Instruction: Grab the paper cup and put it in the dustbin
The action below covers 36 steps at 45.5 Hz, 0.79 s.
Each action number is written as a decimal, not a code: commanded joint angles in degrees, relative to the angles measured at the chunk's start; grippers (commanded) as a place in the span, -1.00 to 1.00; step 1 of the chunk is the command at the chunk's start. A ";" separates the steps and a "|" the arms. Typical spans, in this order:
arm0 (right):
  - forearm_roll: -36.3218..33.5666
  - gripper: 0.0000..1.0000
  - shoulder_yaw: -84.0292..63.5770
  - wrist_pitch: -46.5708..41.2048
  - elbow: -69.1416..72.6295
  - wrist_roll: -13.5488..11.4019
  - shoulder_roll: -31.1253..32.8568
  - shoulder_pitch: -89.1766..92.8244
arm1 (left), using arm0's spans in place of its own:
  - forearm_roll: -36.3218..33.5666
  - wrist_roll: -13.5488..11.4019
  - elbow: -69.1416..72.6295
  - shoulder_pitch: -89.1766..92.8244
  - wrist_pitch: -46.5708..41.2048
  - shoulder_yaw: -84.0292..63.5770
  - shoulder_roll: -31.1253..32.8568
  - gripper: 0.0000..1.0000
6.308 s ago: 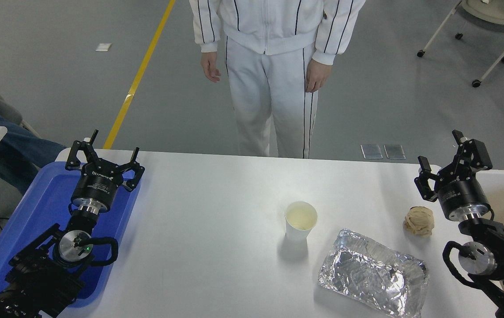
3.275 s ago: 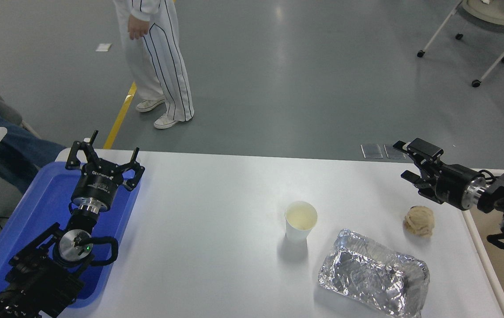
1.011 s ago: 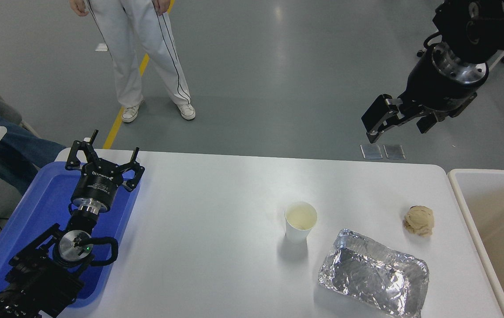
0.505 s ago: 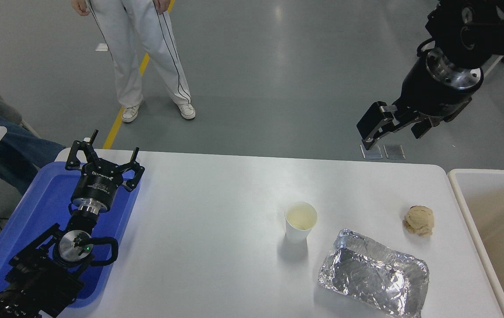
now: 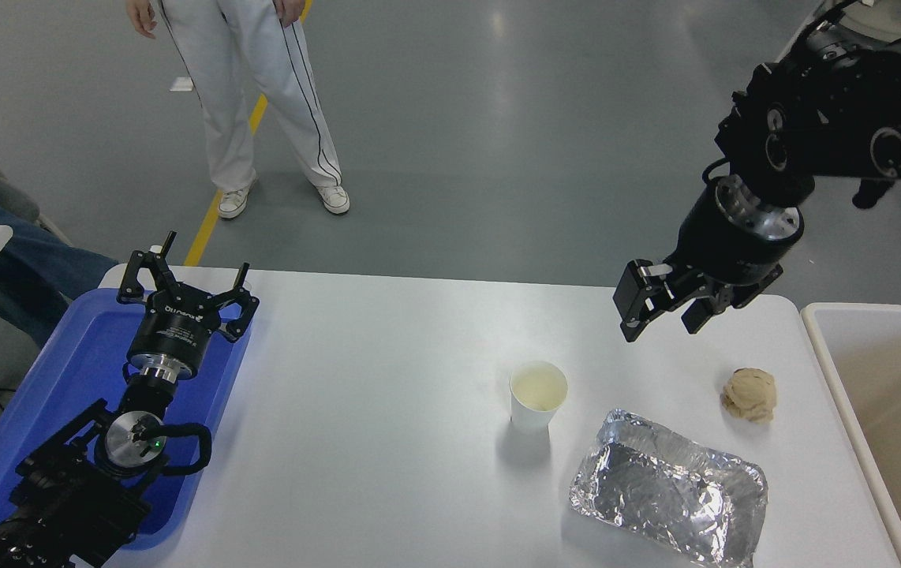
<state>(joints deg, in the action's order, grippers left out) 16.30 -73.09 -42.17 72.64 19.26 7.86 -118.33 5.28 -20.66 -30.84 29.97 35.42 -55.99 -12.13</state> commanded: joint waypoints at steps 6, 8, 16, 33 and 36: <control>-4.60 0.46 0.84 13.60 -4.53 -0.10 -0.03 8.82 | 0.00 0.00 -0.01 0.00 0.00 0.00 0.00 1.00; -5.40 0.46 0.93 15.10 -4.61 -0.19 -0.03 9.35 | 0.00 0.00 0.07 0.00 0.00 0.00 0.00 1.00; -5.58 0.47 1.54 17.56 -5.67 -0.19 -0.65 12.25 | 0.00 0.00 -0.01 0.00 0.00 0.00 0.00 1.00; -5.84 0.48 6.64 20.99 -12.35 -0.28 -3.55 22.44 | 0.00 0.00 -0.01 0.00 0.00 0.00 0.00 1.00; -5.84 0.48 7.26 20.90 -13.22 -0.36 -3.64 23.58 | -0.09 0.00 -0.01 0.00 0.08 0.00 0.00 1.00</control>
<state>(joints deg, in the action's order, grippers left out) 10.68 -69.15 -22.85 63.01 19.05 4.96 -100.17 5.27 -20.65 -30.84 29.97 35.42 -55.99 -12.13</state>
